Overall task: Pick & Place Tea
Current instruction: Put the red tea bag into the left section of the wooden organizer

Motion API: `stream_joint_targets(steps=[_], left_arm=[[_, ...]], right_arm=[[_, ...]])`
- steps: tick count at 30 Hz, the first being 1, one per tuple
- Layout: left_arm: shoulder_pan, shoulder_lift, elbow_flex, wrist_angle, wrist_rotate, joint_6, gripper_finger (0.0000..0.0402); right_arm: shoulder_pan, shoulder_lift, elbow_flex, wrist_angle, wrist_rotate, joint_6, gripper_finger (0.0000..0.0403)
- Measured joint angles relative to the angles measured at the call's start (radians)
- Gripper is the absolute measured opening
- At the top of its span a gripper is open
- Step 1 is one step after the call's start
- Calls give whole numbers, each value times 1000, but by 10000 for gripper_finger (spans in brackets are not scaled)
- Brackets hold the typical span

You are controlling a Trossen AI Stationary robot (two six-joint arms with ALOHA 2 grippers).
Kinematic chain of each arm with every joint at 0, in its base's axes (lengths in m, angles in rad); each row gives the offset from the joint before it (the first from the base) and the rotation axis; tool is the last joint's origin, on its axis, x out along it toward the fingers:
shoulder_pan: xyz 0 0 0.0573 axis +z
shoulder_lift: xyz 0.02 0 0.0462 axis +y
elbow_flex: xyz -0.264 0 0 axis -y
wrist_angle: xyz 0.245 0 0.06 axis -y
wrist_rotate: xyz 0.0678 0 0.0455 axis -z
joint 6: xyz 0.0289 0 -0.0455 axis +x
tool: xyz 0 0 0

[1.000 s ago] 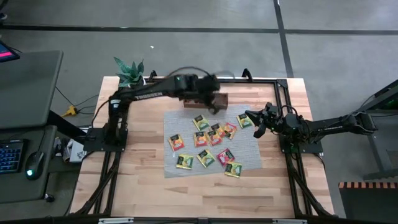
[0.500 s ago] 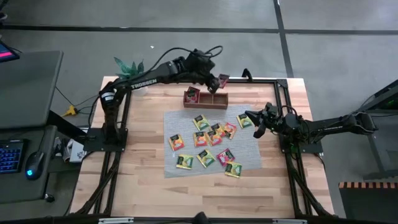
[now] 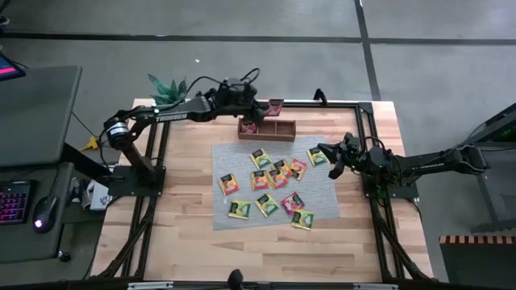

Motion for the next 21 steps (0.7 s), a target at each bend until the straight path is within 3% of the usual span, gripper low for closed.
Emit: stream_joint_targets(steps=[9, 15, 21], left_arm=[[39, -50, -301, 272, -13, -109, 0], [72, -70, -432, 359, -42, -139, 0], [116, -75, -475, 411, -15, -117, 0]], right_arm=[[0, 0, 0, 0, 0, 0, 1], [0, 0, 0, 0, 0, 0, 1], [0, 0, 0, 0, 0, 0, 1]])
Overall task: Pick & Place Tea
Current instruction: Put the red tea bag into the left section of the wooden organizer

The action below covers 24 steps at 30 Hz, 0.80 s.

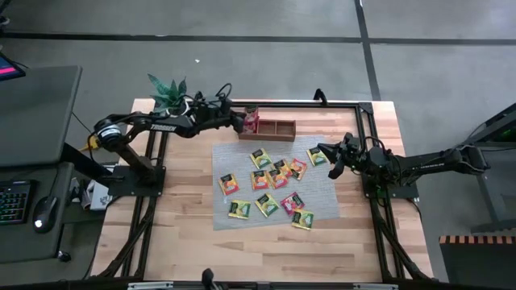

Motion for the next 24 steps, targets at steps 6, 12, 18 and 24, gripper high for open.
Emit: stream_joint_targets(steps=[6, 12, 18, 24], left_arm=[[25, -1, 1, -29, 46, 33, 0], [26, -1, 1, -74, 83, 52, 0], [26, -1, 1, -106, 54, 62, 0], [26, 11, 2, -100, 64, 72, 0]], right_arm=[[0, 0, 0, 0, 0, 0, 1], [0, 0, 0, 0, 0, 0, 1], [0, 0, 0, 0, 0, 0, 1], [0, 0, 0, 0, 0, 0, 1]])
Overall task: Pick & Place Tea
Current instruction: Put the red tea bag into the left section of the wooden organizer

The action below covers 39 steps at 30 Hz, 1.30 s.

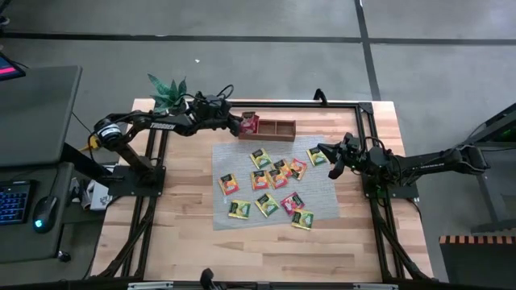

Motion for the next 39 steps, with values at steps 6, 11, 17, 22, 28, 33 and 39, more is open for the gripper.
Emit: stream_joint_targets(steps=[6, 11, 17, 22, 28, 33, 39], left_arm=[[-7, 66, 0, 39, 30, -16, 0], [-6, 72, 0, 53, 24, -40, 0], [-6, 72, 0, 52, 24, -27, 1], [-6, 73, 0, 52, 54, -14, 18], [-6, 73, 0, 52, 61, -12, 81], [-6, 73, 12, 50, 61, -12, 129], [-6, 73, 79, 47, 70, -12, 167]], right_arm=[[0, 0, 0, 0, 0, 0, 1], [0, 0, 0, 0, 0, 0, 1], [0, 0, 0, 0, 0, 0, 1], [0, 0, 0, 0, 0, 0, 1], [0, 0, 0, 0, 0, 0, 1], [0, 0, 0, 0, 0, 0, 1], [0, 0, 0, 0, 0, 0, 1]])
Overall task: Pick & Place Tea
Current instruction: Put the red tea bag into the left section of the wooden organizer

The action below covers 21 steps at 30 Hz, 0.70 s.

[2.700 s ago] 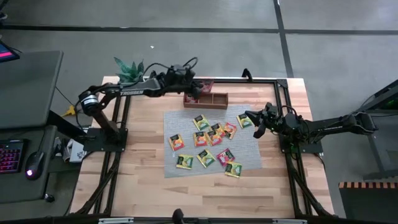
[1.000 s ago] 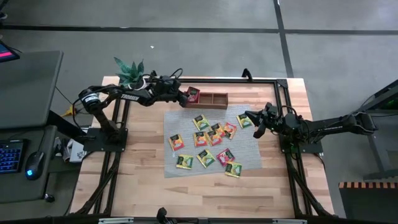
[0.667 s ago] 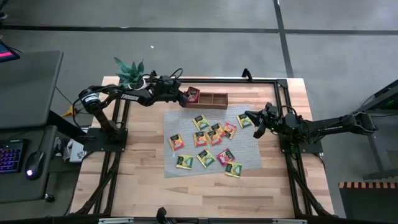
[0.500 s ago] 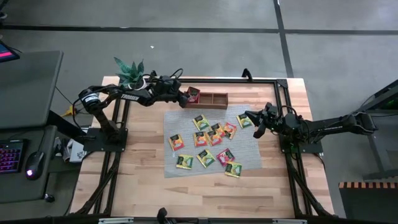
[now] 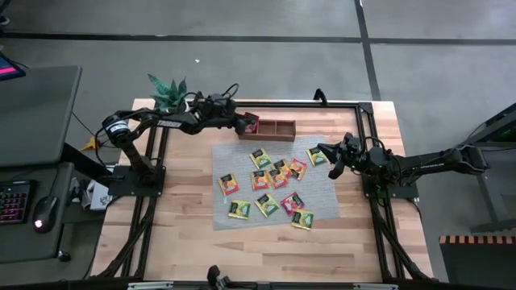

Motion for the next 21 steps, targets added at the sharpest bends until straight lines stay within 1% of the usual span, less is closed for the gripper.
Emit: stream_joint_targets(steps=[4, 8, 11, 16, 21], left_arm=[[0, -28, 58, -45, 44, -3, 174], [0, -64, 120, -156, 79, -7, 174], [0, -94, 164, -208, 83, 1, 175], [-3, -152, 200, -277, 93, -2, 175], [-39, -211, 216, -324, 102, -26, 175]], right_arm=[[0, 0, 0, 0, 0, 0, 1], [0, 0, 0, 0, 0, 0, 1], [0, 0, 0, 0, 0, 0, 1], [0, 0, 0, 0, 0, 0, 1], [0, 0, 0, 0, 0, 0, 1]])
